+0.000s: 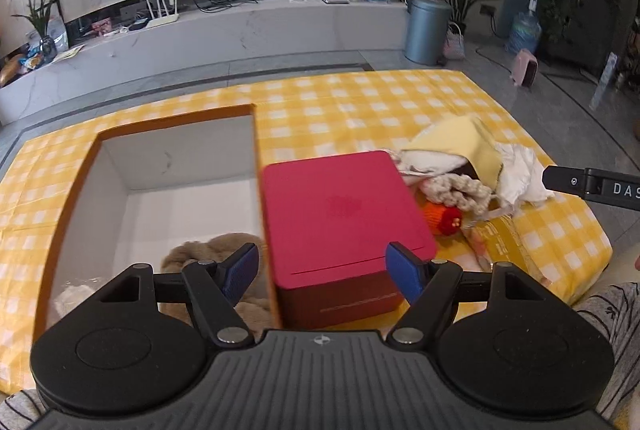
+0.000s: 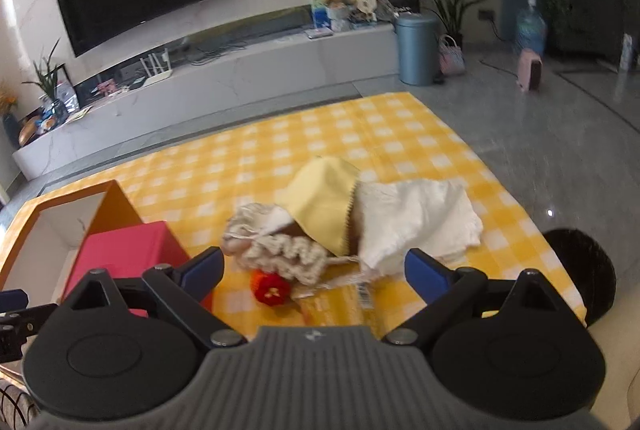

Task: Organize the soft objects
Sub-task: 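Withdraw both tools from the box back toward the soft pile, then grasp the yellow snack packet with the right tool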

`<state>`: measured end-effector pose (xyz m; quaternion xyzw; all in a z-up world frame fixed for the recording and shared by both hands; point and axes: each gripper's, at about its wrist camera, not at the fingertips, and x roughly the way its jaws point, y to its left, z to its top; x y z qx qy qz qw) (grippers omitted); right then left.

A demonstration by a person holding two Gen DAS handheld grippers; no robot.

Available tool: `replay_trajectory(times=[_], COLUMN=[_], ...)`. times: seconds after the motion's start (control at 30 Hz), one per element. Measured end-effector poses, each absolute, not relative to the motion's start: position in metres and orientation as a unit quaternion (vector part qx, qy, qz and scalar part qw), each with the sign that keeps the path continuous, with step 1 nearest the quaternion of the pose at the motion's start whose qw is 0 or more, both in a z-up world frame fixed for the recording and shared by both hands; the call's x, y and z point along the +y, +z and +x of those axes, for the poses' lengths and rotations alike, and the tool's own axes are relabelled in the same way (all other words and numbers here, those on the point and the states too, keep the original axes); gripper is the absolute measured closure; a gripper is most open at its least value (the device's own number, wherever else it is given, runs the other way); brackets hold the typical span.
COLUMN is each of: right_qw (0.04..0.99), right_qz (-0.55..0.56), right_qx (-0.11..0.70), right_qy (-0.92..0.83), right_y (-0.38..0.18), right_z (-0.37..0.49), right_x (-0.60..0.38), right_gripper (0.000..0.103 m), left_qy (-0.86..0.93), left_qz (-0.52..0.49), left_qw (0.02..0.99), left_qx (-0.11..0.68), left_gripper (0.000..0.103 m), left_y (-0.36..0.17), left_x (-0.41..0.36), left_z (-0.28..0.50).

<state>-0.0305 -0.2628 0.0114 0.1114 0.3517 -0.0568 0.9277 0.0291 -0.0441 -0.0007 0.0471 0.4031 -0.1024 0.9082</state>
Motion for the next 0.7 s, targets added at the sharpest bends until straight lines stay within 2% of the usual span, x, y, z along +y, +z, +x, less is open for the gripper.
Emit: replay_trajectory(times=[0.3, 0.43, 0.7], right_qw=[0.892, 0.881, 0.867], right_qz=[0.162, 0.109, 0.049], right_qx=[0.415, 0.451, 0.489], right_qy=[-0.071, -0.091, -0.078], right_y=[-0.038, -0.058, -0.077], right_z=[-0.010, 0.007, 0.027], right_x=[-0.299, -0.284, -0.256], right_gripper=[0.009, 0.016, 0.014], left_qy=[-0.119, -0.107, -0.103], left_qz=[0.040, 0.038, 0.068], left_qw=[0.900, 0.896, 0.894], left_qx=[0.418, 0.429, 0.430], left_gripper=[0.017, 0.017, 0.017], left_y=[-0.008, -0.015, -0.026], left_x=[-0.091, -0.102, -0.110], left_z=[0.038, 0.047, 0.043])
